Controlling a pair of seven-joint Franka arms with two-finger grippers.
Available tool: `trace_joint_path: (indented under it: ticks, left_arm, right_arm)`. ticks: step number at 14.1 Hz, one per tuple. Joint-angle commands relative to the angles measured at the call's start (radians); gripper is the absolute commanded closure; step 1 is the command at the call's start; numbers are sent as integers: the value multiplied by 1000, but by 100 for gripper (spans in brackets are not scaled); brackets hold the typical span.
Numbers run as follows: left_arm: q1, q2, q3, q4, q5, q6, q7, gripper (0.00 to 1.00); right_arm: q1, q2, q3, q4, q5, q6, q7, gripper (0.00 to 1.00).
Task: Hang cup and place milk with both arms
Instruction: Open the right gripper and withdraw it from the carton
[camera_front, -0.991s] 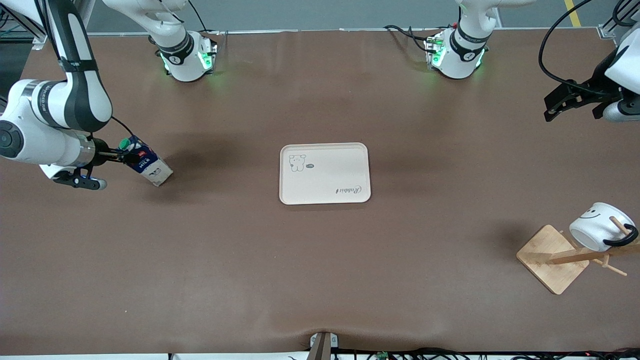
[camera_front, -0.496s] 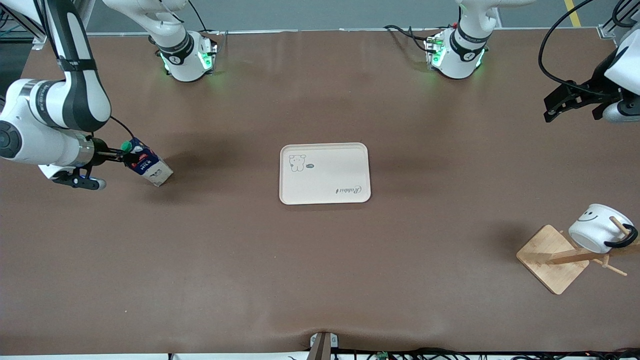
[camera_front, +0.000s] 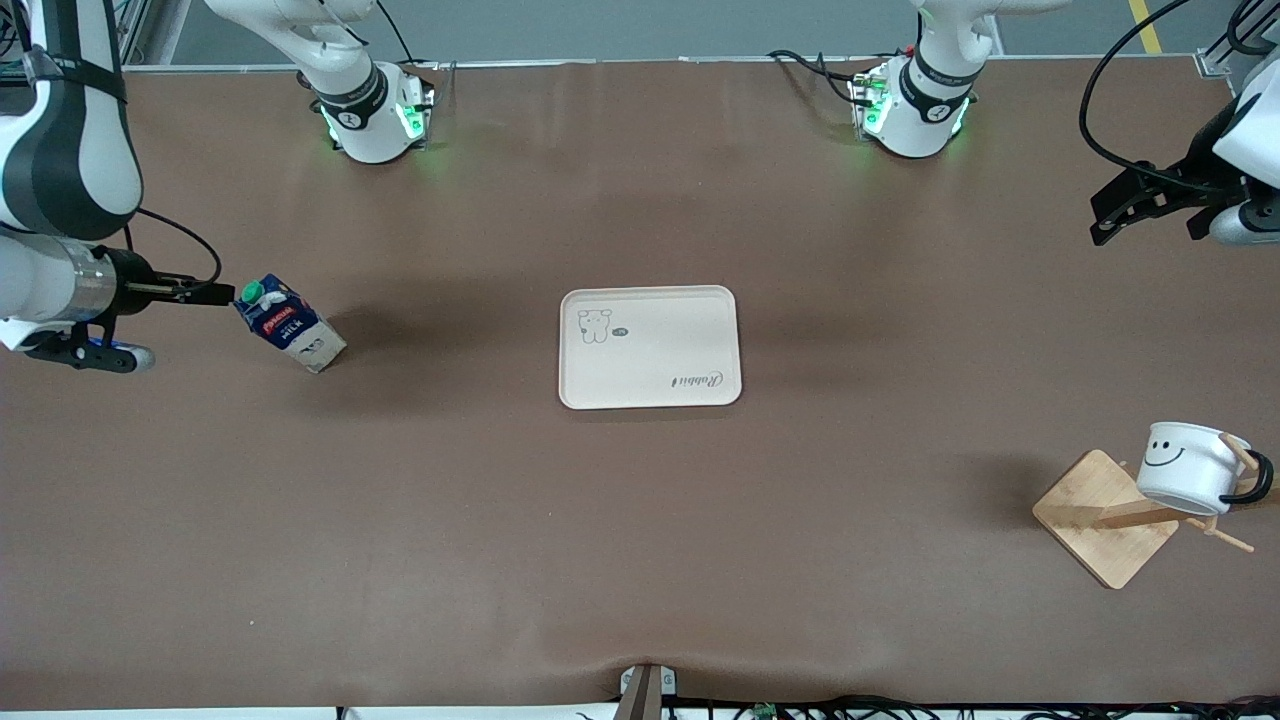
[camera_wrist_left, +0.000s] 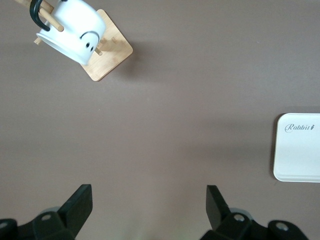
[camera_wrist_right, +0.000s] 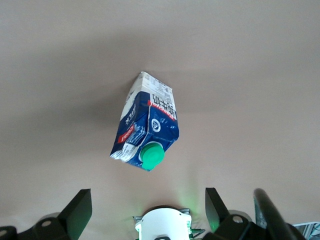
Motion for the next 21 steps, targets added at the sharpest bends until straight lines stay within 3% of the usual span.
trace_joint_path:
  ticks: [1,5,8,11,13,21]
  left_arm:
    - [3,-13,10,-7,-19,11,10,0]
    - [8,-13,10,-7,-19,9,10,0]
    - [9,-12,10,-7,-18,11,9,0]
    - [9,-12,10,-7,-15,11,10,0]
    - [9,-12,10,-7,-13,11,10,0]
    - [9,-12,10,-7,-10,11,9,0]
  right_arm:
    - [-55,36,-2,174,124,-78,-11,0]
    - [-25,33,7,473,75,-328,-11,0]
    - [33,11,9,533,52,-357,-13,0]
    - [17,-107,1,476,46,-363,-60,0]
    - [-32,-165,-5,440,46,-365,-216,0]
    - [-42,-200,-1,357,17,-330,-227,0]
